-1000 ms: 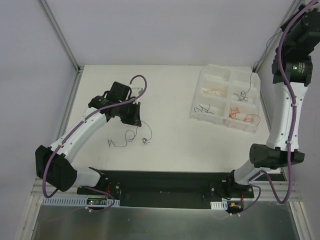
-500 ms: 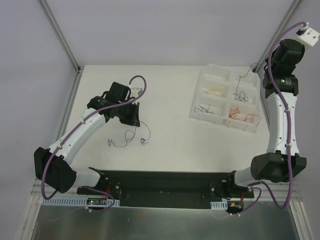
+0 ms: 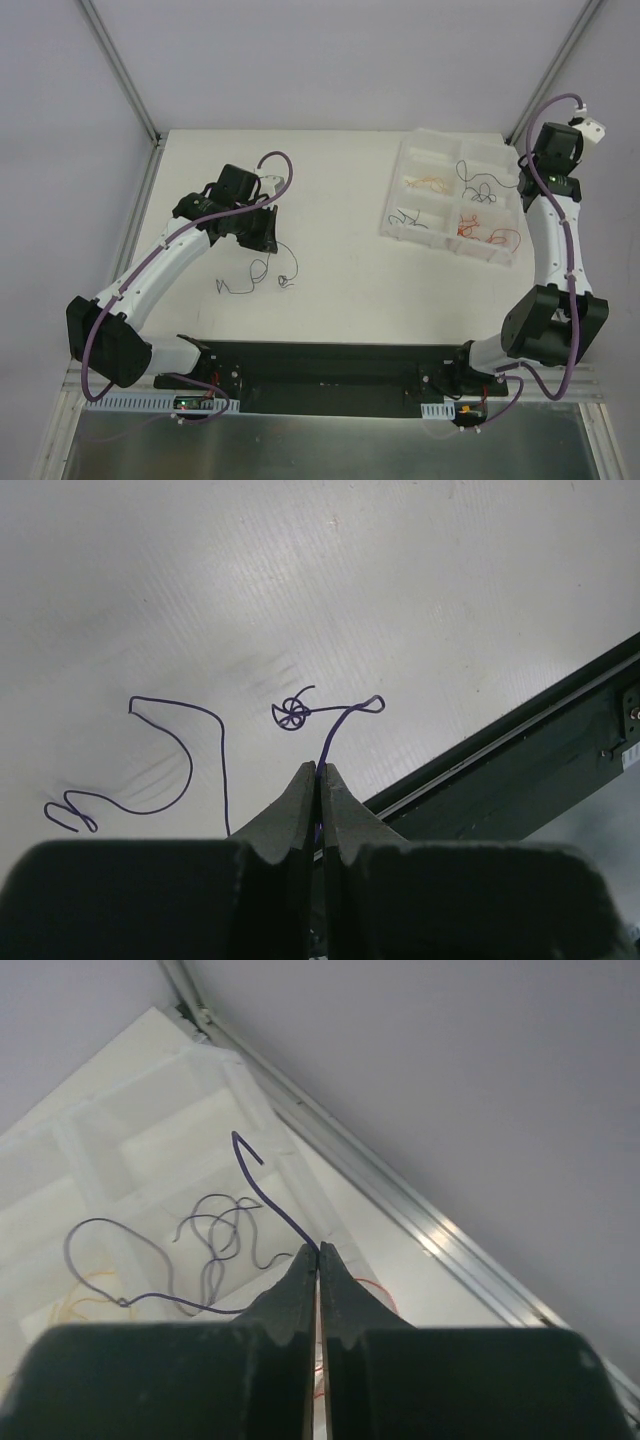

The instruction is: Untangle the cables

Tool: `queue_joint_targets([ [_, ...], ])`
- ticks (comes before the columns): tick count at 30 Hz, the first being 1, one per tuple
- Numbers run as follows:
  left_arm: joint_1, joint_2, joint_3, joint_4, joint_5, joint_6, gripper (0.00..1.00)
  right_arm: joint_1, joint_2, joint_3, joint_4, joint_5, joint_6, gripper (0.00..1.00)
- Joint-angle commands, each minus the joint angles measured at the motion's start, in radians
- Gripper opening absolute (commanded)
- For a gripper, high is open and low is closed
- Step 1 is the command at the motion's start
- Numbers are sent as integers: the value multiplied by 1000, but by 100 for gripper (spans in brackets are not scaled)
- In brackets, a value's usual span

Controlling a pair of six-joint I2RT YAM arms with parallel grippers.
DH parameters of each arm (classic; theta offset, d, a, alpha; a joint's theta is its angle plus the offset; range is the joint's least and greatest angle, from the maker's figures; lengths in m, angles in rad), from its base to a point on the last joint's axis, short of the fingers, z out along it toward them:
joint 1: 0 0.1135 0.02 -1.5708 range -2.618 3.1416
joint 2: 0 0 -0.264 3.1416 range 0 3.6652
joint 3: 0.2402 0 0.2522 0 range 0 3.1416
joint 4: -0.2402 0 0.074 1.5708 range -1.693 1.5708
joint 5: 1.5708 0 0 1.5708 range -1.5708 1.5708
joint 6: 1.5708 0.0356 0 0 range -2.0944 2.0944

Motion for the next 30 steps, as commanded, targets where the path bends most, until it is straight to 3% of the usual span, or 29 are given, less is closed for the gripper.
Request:
queue_joint_targets([
  [1, -3, -24, 36, -24, -20, 29, 0, -35, -4, 28, -6, 123, -119, 0],
  [8, -3, -21, 39, -24, -17, 35, 0, -32, 69, 103, 22, 198, -334, 0],
  [11, -3, -26, 34, -26, -17, 35, 0, -30, 94, 101, 46, 117, -345, 0],
  [20, -2, -21, 45, -33, -25, 43, 0, 30, 264, 131, -32, -167, -176, 0],
  [30, -2, -29, 37, -42, -30, 49, 0, -7, 442, 193, -115, -242, 34, 0],
])
